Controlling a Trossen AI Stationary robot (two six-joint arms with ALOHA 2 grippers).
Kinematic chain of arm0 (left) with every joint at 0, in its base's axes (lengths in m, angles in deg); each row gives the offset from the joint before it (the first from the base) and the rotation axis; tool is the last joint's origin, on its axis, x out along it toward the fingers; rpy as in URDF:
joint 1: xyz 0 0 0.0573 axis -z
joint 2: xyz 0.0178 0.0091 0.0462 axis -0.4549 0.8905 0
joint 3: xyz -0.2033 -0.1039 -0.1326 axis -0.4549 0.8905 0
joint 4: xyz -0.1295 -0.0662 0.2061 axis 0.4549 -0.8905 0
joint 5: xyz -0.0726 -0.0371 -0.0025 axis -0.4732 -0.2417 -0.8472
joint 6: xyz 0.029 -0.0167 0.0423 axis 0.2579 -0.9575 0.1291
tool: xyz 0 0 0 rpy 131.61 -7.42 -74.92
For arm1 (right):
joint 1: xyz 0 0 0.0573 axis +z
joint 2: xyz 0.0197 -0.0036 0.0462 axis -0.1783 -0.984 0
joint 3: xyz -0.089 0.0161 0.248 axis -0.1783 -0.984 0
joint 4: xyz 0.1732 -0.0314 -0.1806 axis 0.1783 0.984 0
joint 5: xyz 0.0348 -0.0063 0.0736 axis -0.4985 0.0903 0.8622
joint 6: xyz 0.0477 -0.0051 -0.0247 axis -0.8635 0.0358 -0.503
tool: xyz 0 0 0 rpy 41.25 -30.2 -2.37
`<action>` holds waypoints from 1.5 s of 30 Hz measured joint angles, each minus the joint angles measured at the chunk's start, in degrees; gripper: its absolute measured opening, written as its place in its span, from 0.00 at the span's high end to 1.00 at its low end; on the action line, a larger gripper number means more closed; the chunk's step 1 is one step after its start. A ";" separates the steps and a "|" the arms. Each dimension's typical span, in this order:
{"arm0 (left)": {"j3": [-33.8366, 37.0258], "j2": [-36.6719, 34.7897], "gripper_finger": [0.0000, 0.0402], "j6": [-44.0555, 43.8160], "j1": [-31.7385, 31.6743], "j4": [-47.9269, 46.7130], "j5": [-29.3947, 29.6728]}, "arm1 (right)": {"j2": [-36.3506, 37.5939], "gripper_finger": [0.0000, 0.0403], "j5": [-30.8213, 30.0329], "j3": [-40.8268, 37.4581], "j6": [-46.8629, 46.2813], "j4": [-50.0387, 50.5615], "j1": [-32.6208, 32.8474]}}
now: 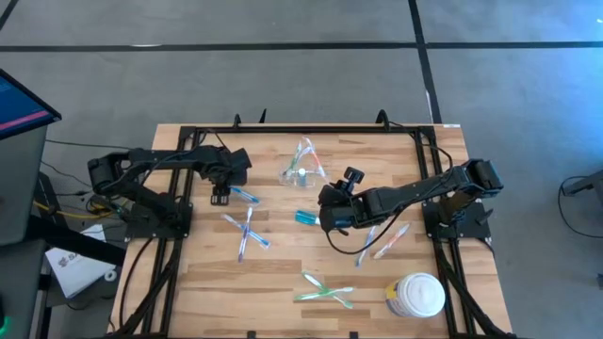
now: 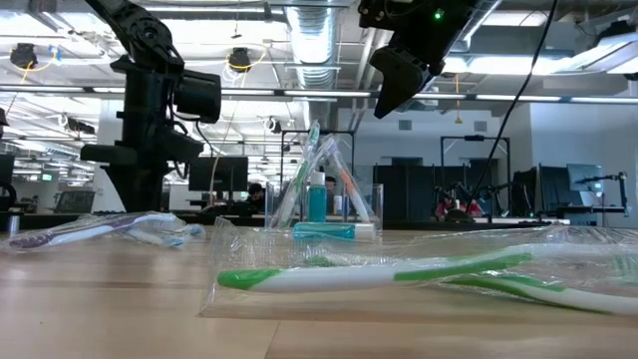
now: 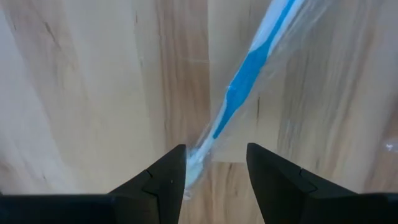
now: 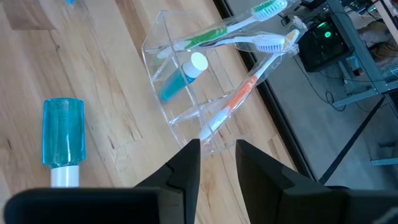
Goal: Pick & Place toothbrushing station
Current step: Put the top blue toothbrush into the transparent organizer
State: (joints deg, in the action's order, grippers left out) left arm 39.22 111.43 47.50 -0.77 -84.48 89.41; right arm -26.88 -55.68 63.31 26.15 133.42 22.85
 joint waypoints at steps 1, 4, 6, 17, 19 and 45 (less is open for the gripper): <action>0.02 0.00 0.59 1.13 0.00 0.06 0.04 | 0.00 0.77 -0.01 0.00 0.00 0.00 0.00; 0.04 0.00 0.59 4.13 0.00 0.68 -0.29 | 0.00 0.77 0.00 0.00 0.02 0.00 0.00; 0.11 0.00 0.60 5.13 0.00 1.24 -0.86 | 0.00 0.77 -0.01 0.00 0.02 0.00 0.00; 3.02 0.02 0.69 5.26 0.17 3.89 -1.91 | 0.00 0.77 0.98 0.00 0.18 0.00 -0.09; 3.02 0.02 0.71 5.32 0.15 4.94 -1.92 | 0.00 0.77 1.01 0.00 0.17 0.00 -0.31; 7.54 -0.15 0.82 5.31 0.42 7.45 -3.02 | 0.00 0.77 1.27 0.00 0.16 0.00 -0.26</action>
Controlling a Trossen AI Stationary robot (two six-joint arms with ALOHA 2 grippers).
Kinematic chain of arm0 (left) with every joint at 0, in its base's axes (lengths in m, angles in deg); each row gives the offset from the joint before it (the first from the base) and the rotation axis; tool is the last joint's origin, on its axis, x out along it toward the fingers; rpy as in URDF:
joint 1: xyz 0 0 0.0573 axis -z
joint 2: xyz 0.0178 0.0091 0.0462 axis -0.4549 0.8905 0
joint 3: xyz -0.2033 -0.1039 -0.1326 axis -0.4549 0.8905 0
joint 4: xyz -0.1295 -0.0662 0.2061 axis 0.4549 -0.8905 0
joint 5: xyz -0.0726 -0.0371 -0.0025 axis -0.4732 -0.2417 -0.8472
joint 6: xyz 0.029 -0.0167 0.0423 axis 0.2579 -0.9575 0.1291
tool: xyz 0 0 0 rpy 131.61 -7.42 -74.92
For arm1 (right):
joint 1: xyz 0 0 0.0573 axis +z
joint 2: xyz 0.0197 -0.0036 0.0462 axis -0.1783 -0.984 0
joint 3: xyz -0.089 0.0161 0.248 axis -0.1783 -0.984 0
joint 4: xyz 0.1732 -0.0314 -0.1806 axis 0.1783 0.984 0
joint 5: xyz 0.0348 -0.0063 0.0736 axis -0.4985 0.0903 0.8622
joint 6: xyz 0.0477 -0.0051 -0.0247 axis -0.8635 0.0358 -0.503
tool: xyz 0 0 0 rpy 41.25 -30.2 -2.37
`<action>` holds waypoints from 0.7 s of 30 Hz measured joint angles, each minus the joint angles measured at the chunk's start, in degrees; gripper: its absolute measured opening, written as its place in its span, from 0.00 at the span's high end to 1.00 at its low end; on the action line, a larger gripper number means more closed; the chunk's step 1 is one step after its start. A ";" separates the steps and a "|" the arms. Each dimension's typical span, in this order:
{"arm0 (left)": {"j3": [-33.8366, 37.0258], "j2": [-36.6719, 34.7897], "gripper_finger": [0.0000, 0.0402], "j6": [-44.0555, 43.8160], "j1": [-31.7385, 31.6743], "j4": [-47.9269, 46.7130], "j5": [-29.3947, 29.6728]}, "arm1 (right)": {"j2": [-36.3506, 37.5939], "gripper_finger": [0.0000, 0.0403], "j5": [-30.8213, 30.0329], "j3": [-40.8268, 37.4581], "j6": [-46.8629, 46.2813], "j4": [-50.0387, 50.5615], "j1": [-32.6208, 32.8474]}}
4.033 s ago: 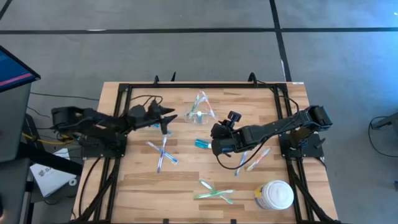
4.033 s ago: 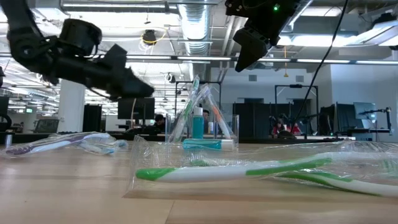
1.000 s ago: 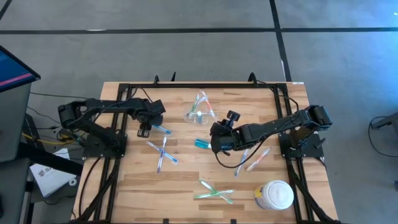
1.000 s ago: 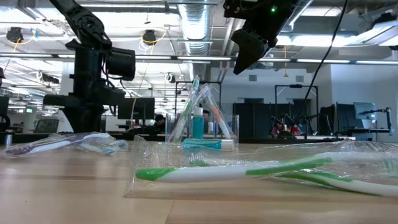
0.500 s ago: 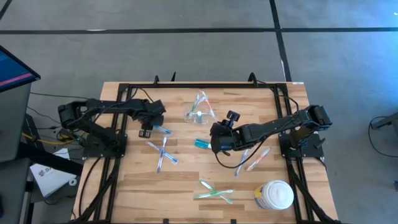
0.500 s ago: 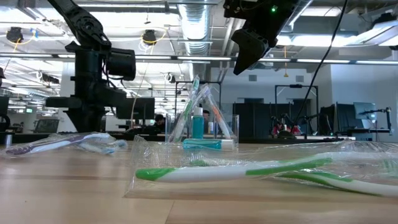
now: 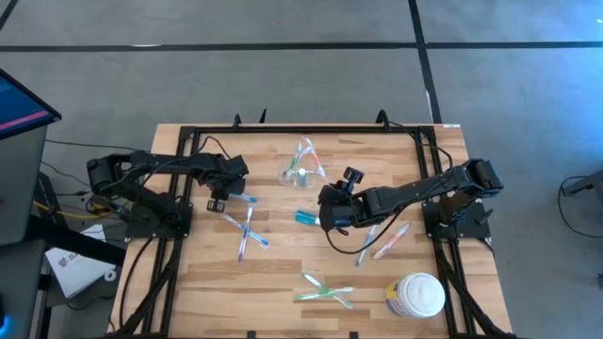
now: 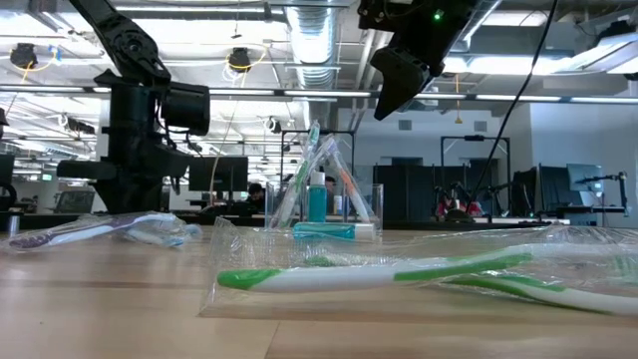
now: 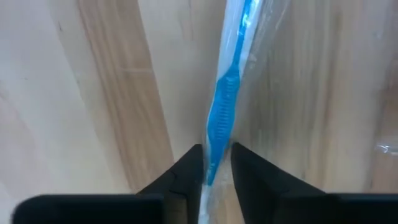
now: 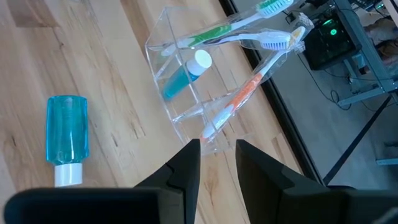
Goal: Pick & Place toothbrushing station
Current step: Put the top blue toothbrush into the transparent organizer
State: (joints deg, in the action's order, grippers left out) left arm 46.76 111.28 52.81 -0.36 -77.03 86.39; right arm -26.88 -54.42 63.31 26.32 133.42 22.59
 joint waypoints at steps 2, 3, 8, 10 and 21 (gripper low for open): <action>0.02 -0.16 0.88 -0.19 0.05 -0.13 -0.17 | 0.00 0.77 0.00 0.00 -0.01 -0.05 0.00; 0.02 -0.35 0.91 -0.62 0.16 -0.15 -0.23 | 0.00 0.77 0.00 0.00 0.01 -0.07 0.00; -1.18 -1.01 0.96 -4.33 2.88 -0.76 3.80 | 0.00 0.77 0.00 0.00 0.01 -0.46 -0.03; -1.93 -1.06 0.95 -4.77 4.45 -1.07 5.64 | 0.00 0.77 0.00 0.00 0.04 -0.55 -0.09; -6.11 -1.05 0.96 -21.18 6.67 -7.64 1.42 | 0.00 0.77 0.20 0.00 7.46 -5.33 -0.11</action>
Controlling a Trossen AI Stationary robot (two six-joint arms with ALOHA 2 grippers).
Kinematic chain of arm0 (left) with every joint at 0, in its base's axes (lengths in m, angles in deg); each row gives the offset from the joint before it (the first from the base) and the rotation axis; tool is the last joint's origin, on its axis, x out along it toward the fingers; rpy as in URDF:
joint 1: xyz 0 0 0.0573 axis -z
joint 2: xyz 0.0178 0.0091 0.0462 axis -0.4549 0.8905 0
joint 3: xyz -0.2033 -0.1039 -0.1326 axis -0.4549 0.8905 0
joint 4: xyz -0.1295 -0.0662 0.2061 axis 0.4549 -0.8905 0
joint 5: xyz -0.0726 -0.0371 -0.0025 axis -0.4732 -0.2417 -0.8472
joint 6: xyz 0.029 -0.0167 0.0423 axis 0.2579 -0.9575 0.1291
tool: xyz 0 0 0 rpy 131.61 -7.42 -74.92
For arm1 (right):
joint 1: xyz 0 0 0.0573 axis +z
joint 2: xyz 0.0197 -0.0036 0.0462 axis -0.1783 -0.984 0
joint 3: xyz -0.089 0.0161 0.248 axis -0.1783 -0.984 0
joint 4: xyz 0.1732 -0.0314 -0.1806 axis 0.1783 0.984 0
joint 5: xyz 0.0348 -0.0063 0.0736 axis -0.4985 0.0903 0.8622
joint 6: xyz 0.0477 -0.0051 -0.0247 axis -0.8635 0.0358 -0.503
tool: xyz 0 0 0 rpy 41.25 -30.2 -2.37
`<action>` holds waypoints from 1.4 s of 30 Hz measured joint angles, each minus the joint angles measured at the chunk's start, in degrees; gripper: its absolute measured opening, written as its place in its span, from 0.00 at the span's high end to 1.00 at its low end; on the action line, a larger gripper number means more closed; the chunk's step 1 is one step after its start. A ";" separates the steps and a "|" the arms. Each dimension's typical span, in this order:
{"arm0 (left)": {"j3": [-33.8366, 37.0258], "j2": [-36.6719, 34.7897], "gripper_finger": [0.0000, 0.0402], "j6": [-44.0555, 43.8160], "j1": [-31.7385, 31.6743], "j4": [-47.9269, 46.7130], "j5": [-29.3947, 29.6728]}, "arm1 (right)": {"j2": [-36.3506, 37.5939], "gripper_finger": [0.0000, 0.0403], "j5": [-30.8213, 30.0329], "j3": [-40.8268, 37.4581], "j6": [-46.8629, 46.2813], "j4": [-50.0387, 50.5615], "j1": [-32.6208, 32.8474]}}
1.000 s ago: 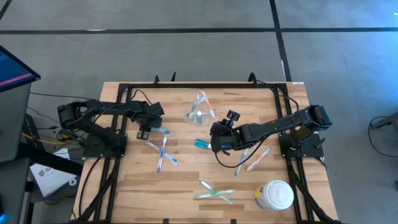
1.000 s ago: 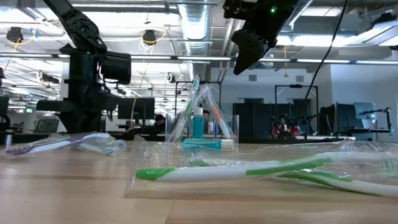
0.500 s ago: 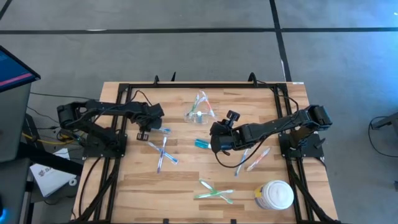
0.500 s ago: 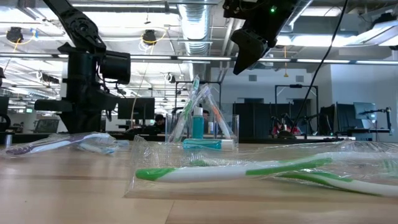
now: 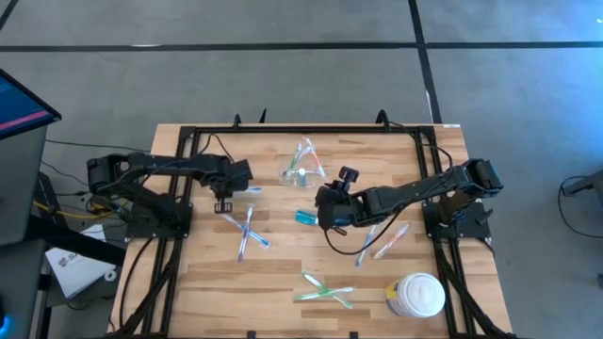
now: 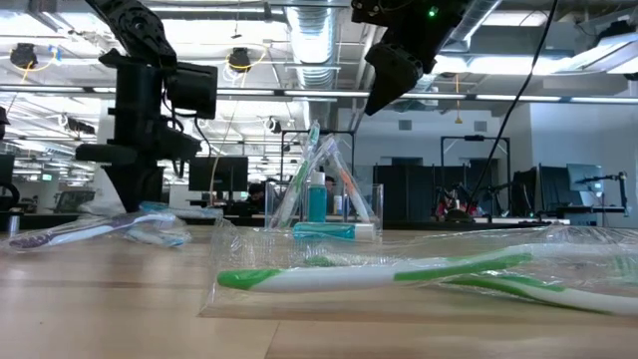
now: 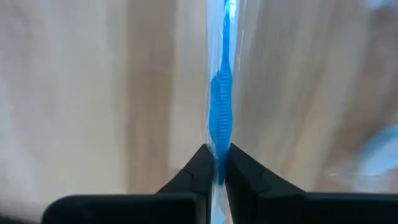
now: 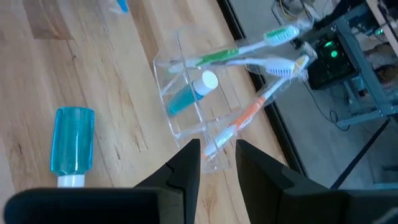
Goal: Pick & Place toothbrushing station
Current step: Put the top blue toothbrush into the transparent organizer
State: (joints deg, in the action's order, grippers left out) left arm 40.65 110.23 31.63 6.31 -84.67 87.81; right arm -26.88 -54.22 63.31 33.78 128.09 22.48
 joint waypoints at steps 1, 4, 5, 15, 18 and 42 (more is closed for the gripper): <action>-0.26 0.00 0.96 -0.28 0.00 -0.24 -1.57 | 0.00 0.77 0.16 0.00 0.95 -0.74 0.00; -1.58 -0.01 0.97 -3.41 0.04 -0.20 -5.72 | 0.00 0.77 1.64 0.00 4.00 -3.05 0.00; -2.04 -0.02 0.97 -4.68 0.04 -0.21 -6.82 | 0.00 0.77 2.36 0.00 5.23 -3.88 0.00; -6.73 -0.07 0.96 -16.26 0.04 0.42 -25.01 | 0.00 0.77 6.96 0.00 18.81 -11.56 0.57; -7.34 -0.09 0.96 -20.86 0.04 1.21 -30.92 | 0.00 0.77 10.70 0.00 21.30 -12.88 0.57; -7.38 -0.09 0.95 -47.06 3.73 22.92 -58.96 | 0.00 0.77 17.61 0.00 42.98 -23.68 3.54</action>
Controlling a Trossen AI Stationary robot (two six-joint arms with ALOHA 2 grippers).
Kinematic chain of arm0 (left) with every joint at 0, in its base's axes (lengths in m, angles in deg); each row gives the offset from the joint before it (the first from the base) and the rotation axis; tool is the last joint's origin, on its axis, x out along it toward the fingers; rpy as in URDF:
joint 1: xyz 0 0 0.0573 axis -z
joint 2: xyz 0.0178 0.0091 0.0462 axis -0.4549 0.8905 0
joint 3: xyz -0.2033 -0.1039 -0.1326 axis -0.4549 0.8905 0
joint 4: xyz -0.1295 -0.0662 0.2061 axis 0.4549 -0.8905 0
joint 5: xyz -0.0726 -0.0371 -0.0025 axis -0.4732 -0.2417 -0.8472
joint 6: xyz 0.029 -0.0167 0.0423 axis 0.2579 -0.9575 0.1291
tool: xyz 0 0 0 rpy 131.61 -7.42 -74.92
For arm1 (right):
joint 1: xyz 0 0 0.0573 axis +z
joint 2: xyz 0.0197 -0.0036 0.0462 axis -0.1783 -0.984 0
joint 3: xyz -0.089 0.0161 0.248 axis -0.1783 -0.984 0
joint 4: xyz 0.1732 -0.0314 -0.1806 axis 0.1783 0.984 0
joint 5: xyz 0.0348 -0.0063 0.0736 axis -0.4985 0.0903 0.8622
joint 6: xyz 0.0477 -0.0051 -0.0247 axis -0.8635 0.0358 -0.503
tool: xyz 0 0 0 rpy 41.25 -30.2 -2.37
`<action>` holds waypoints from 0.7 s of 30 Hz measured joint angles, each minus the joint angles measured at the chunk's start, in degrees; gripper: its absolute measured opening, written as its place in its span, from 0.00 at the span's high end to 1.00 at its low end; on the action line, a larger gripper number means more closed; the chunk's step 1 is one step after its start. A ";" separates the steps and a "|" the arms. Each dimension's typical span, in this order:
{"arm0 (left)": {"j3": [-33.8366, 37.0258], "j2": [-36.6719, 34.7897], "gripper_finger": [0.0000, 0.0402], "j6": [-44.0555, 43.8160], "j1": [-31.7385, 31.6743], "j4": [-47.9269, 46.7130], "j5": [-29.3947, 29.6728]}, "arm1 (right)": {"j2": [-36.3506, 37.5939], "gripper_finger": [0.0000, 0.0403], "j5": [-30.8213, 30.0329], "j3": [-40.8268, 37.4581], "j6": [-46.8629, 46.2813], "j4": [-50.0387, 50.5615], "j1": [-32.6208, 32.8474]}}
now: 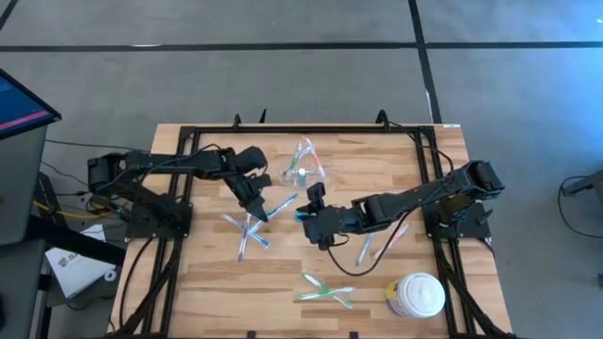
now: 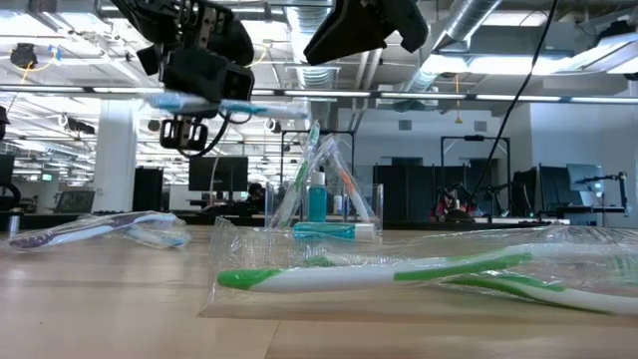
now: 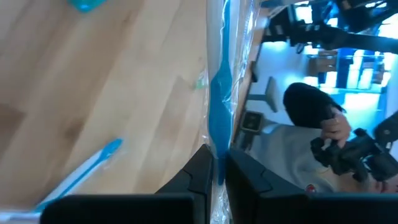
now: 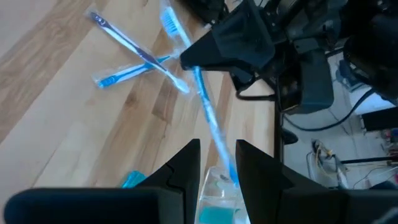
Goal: Pick & Place toothbrushing station
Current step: Put the top blue toothbrush into the transparent organizer
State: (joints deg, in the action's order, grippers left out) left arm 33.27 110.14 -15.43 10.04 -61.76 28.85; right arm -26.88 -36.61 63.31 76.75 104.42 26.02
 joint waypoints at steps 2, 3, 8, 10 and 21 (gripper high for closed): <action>0.00 0.00 0.95 -1.51 0.72 1.79 -0.17 | 0.00 0.77 -0.05 0.00 1.42 -0.67 0.00; 0.00 0.00 0.95 -2.47 1.02 2.66 -0.17 | 0.00 0.77 -0.05 0.00 2.11 -0.88 0.01; 0.00 0.00 0.95 -5.99 1.61 8.31 -0.41 | 0.00 0.77 -0.04 0.00 3.65 -1.91 0.04; 0.00 0.00 0.95 -7.43 1.61 10.79 -0.43 | 0.00 0.77 -0.04 0.00 3.74 -1.91 0.04; 0.00 0.00 0.95 -13.06 1.67 18.51 -1.02 | 0.00 0.77 -0.15 0.00 12.52 -4.65 1.18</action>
State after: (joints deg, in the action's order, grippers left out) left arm 33.27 110.14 -28.49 11.71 -43.25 27.84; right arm -26.88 -36.77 63.31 89.27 99.77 27.20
